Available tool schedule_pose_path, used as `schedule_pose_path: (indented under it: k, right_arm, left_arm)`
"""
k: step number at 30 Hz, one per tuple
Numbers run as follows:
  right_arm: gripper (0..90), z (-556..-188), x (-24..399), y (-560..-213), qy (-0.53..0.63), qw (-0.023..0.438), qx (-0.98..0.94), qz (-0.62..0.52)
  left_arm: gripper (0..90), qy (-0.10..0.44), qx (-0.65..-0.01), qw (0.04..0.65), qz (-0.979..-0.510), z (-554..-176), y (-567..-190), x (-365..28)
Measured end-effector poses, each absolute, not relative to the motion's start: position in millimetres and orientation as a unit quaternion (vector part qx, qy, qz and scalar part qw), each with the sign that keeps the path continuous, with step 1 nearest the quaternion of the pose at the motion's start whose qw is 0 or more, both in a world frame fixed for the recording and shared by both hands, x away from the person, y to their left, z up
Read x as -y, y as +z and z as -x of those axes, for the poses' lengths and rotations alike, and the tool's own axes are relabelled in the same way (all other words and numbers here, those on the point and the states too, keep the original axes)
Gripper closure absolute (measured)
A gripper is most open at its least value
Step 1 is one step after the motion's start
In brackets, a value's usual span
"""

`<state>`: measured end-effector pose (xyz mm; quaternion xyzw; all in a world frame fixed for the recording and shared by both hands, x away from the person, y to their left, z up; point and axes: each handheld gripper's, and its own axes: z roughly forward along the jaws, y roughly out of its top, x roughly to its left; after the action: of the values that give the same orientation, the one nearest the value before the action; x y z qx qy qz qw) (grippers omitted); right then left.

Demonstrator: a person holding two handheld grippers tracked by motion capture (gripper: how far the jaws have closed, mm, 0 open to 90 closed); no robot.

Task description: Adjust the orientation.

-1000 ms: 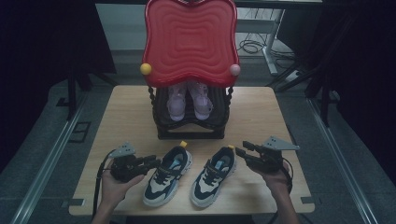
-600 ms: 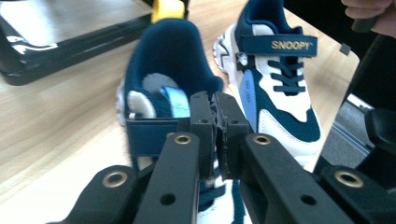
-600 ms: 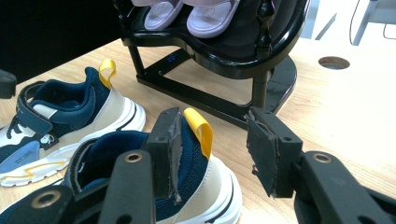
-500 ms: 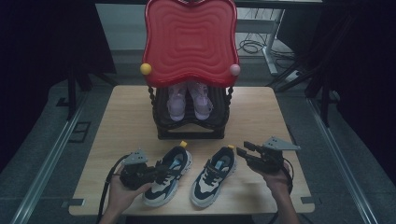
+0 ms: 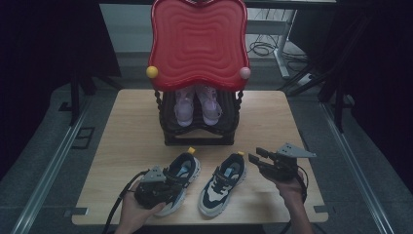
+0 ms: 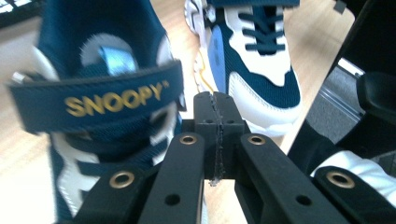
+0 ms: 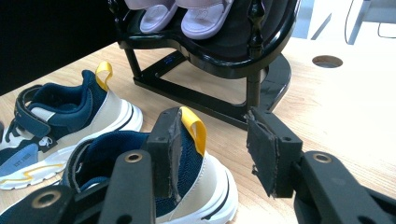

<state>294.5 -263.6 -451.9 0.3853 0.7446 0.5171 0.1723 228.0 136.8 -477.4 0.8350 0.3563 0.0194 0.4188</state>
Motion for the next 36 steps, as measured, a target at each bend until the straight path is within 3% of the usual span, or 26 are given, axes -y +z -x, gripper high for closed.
schedule_pose_path:
  k: [14,36]
  right_arm:
    - [55.3,-294.9,261.7,-454.3,0.516,0.168,-0.746,-0.386]
    - [54.8,-295.7,260.3,-457.2,0.512,0.167,-0.749,-0.386]
  left_arm:
    - [90.0,0.002,-0.371,0.378,-0.848,-205.1,-504.6,-131.3]
    - [90.0,0.033,-0.402,0.348,-0.846,-220.1,-510.1,-145.2]
